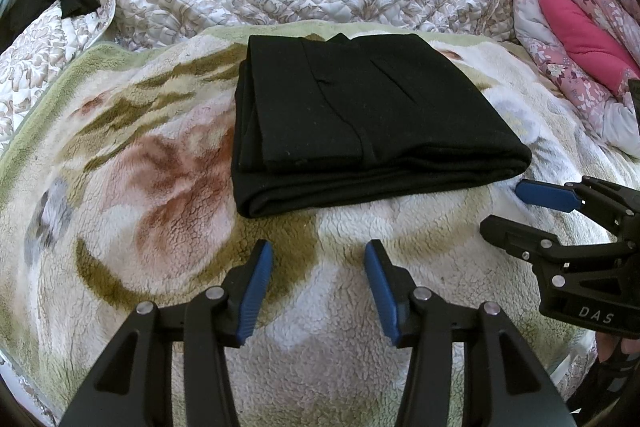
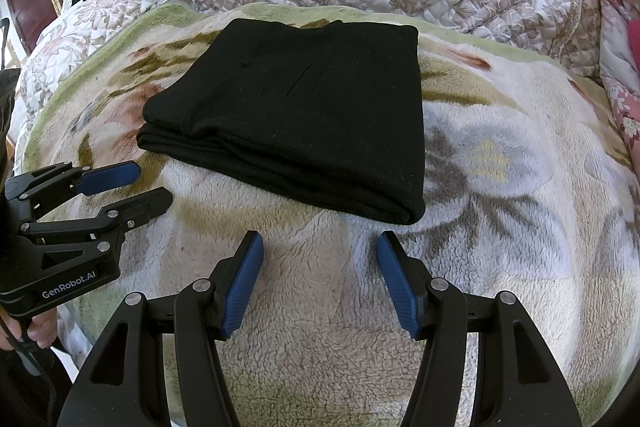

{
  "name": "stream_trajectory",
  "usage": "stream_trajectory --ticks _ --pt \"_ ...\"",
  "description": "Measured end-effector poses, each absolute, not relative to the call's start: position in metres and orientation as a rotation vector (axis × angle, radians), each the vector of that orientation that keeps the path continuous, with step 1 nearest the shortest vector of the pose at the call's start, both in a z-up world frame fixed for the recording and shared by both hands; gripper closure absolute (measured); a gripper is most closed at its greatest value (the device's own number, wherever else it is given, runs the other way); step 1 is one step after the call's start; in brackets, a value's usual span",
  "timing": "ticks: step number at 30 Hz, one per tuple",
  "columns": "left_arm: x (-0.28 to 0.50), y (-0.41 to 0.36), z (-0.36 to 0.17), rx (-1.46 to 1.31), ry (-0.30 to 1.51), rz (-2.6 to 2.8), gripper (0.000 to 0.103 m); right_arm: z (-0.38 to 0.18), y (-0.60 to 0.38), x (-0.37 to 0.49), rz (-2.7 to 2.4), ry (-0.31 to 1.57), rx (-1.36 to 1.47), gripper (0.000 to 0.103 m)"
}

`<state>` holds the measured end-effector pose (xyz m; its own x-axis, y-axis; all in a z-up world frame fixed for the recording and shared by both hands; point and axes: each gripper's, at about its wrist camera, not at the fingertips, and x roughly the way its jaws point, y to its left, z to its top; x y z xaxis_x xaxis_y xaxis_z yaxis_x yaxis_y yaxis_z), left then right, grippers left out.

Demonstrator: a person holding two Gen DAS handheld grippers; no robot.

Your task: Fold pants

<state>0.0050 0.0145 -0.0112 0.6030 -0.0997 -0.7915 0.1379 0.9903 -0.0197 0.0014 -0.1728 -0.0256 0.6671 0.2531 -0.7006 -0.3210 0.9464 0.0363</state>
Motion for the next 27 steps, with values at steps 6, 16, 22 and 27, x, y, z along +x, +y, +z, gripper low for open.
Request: stream_trajectory --ticks 6,16,22,27 --pt "0.0049 0.0150 -0.0112 0.046 0.914 -0.138 0.051 -0.0257 -0.1726 0.0014 0.323 0.775 -0.094 0.043" --pt "0.0050 0.0152 -0.0113 0.045 0.916 -0.138 0.051 -0.0259 -0.1721 0.0010 0.323 0.775 -0.094 0.043" --pt "0.0048 0.0153 -0.0115 0.045 0.917 -0.138 0.050 -0.0260 -0.1721 0.0009 0.322 0.774 -0.094 0.043" --pt "0.0055 0.0157 -0.0113 0.045 0.917 -0.139 0.049 -0.0262 -0.1722 0.0010 0.321 0.774 -0.095 0.043"
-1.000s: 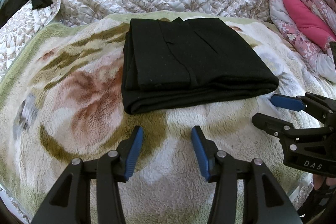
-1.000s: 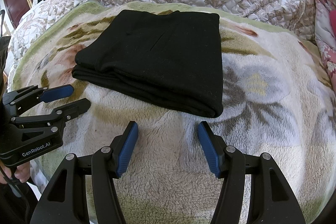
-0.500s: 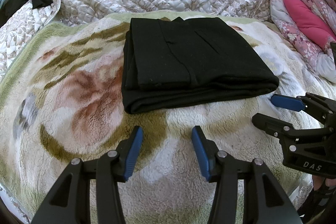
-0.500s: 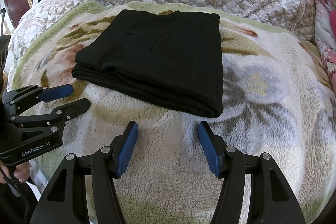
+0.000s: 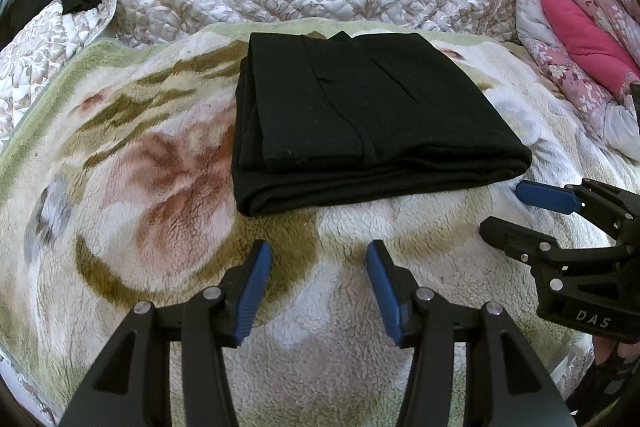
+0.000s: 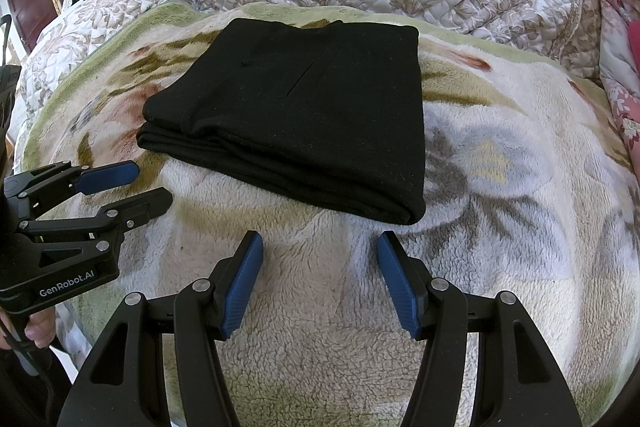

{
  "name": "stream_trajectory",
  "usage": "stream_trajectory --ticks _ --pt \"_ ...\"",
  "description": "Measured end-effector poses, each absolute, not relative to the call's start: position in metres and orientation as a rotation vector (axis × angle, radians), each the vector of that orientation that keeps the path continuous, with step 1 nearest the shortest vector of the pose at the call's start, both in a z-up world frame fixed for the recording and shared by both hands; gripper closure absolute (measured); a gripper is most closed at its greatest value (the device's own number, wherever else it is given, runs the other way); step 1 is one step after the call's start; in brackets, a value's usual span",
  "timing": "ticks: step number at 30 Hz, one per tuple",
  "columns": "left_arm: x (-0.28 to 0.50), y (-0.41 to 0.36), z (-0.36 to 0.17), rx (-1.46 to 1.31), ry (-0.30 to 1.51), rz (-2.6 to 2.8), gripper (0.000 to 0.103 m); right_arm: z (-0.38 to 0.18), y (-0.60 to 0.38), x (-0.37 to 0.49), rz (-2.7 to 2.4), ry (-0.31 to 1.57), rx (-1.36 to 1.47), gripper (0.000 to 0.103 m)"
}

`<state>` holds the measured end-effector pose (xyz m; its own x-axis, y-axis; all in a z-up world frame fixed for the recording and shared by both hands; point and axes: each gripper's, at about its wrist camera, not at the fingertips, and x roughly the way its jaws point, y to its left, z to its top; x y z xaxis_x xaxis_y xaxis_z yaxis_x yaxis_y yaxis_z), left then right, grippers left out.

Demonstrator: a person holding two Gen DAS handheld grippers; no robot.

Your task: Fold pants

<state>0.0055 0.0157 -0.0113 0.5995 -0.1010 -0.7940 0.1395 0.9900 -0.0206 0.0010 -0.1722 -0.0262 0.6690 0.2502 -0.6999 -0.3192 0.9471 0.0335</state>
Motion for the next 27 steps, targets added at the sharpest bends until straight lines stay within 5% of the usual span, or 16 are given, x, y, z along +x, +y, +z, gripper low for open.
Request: stream_trajectory --ticks 27 --pt "0.0052 0.0160 -0.0117 0.041 0.923 -0.144 0.043 -0.0263 -0.1717 0.0005 0.319 0.773 -0.096 0.043"
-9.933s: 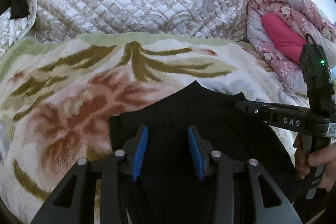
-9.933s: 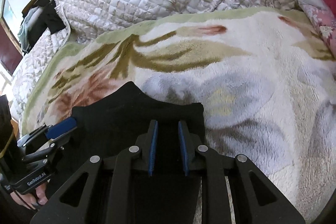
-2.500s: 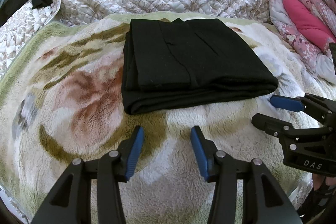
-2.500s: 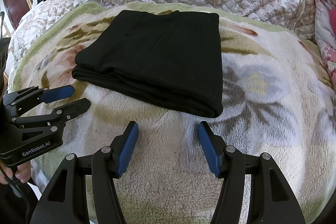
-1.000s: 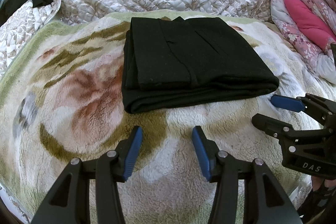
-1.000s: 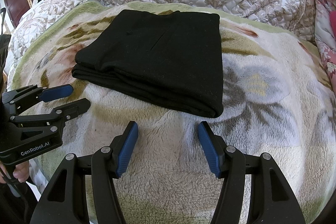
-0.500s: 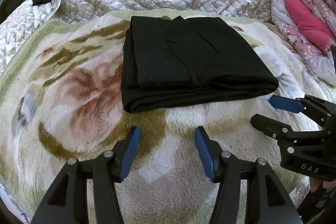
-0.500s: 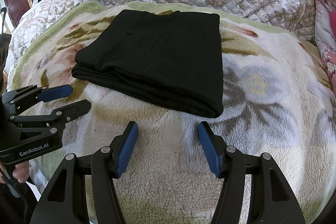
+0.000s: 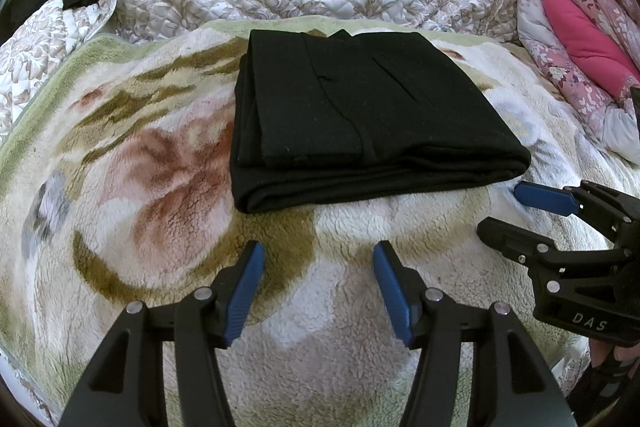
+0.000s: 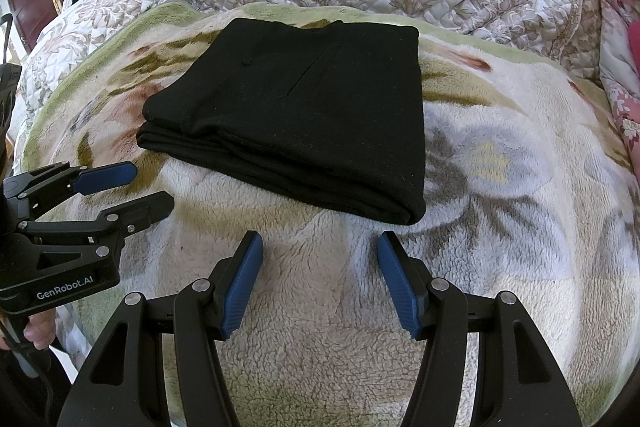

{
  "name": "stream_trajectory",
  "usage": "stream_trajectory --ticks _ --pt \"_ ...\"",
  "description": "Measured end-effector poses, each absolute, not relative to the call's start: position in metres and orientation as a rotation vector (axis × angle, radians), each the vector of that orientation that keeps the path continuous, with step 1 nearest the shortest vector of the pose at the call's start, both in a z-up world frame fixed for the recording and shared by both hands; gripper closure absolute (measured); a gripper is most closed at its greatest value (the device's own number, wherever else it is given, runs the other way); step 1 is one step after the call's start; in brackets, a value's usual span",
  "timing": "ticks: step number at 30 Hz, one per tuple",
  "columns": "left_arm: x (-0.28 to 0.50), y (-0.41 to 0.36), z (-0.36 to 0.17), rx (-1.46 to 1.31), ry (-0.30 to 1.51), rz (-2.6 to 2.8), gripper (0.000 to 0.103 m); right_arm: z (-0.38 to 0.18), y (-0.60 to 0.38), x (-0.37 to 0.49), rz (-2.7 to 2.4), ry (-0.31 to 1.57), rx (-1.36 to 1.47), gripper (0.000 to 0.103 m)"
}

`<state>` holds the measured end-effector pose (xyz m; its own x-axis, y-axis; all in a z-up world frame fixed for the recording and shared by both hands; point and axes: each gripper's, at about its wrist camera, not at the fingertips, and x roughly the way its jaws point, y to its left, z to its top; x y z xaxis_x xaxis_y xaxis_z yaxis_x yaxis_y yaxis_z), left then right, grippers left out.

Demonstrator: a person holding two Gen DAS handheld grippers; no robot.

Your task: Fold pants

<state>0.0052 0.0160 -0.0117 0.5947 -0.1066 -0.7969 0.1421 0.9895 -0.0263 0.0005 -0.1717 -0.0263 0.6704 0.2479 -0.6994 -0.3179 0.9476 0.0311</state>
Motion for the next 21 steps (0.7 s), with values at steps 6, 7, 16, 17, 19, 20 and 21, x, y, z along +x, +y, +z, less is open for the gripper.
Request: stream_trajectory --ticks 6,7,16,17,19,20,21 --pt "0.0058 0.0150 -0.0112 0.045 0.924 -0.143 0.042 -0.0265 -0.1716 0.0006 0.318 0.773 -0.096 0.043" --pt "0.0050 0.0145 -0.0114 0.049 0.924 -0.141 0.042 -0.0264 -0.1716 0.0005 0.318 0.773 -0.097 0.043" --pt "0.0028 0.0139 -0.0121 0.053 0.925 -0.140 0.040 -0.0267 -0.1714 0.0005 0.318 0.772 -0.097 0.043" --pt "0.0045 0.0141 -0.0117 0.052 0.926 -0.140 0.040 -0.0267 -0.1713 0.0004 0.317 0.772 -0.098 0.043" --pt "0.0013 0.0154 -0.0125 0.055 0.926 -0.139 0.039 -0.0267 -0.1713 0.0004 0.317 0.772 -0.098 0.043" --pt "-0.0013 0.0161 -0.0128 0.053 0.927 -0.140 0.039 -0.0267 -0.1712 0.0004 0.317 0.772 -0.098 0.043" --pt "0.0015 0.0148 -0.0122 0.051 0.927 -0.141 0.038 -0.0269 -0.1713 0.0005 0.317 0.772 -0.098 0.043"
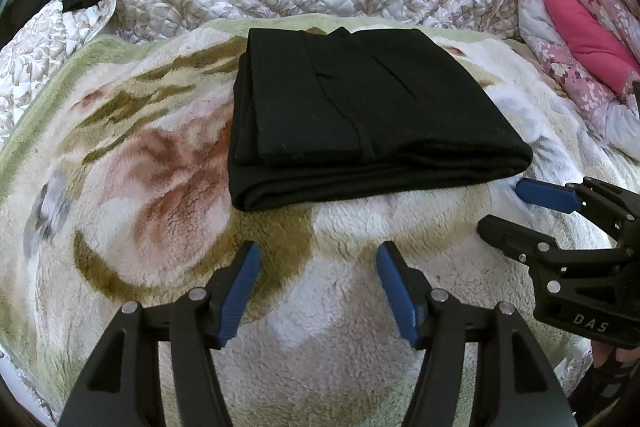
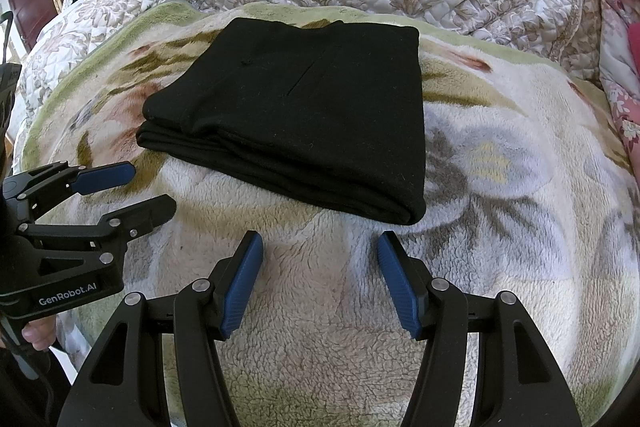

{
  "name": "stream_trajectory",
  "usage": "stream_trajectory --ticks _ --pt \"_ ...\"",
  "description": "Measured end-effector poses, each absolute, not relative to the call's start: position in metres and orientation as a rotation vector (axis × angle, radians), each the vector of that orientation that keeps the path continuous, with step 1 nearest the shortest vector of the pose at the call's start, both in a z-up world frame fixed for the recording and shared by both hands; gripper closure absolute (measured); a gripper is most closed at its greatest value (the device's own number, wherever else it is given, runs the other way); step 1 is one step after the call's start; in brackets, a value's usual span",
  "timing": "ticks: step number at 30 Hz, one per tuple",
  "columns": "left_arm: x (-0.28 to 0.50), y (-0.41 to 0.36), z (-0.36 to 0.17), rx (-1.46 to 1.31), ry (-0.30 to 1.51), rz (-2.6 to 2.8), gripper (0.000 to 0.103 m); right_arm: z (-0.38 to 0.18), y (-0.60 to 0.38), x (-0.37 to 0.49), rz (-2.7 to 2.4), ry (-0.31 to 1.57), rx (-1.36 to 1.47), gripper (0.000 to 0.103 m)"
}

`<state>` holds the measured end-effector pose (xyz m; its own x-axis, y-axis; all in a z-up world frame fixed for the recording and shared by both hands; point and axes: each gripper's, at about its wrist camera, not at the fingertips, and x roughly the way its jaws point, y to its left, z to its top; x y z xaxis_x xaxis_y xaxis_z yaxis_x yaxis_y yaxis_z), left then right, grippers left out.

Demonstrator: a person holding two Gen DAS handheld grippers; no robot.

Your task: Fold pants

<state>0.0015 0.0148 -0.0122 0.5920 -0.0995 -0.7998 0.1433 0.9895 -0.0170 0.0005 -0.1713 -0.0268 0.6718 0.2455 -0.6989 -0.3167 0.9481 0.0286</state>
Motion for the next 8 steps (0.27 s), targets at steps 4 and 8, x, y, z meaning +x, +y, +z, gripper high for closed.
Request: stream_trajectory --ticks 4,8 --pt "0.0007 0.0161 -0.0134 0.041 0.925 -0.149 0.035 -0.0268 -0.1710 0.0003 0.317 0.772 -0.098 0.043" --pt "0.0045 0.0132 -0.0122 0.053 0.922 -0.151 0.034 -0.0268 -0.1707 0.0001 0.316 0.771 -0.098 0.043"
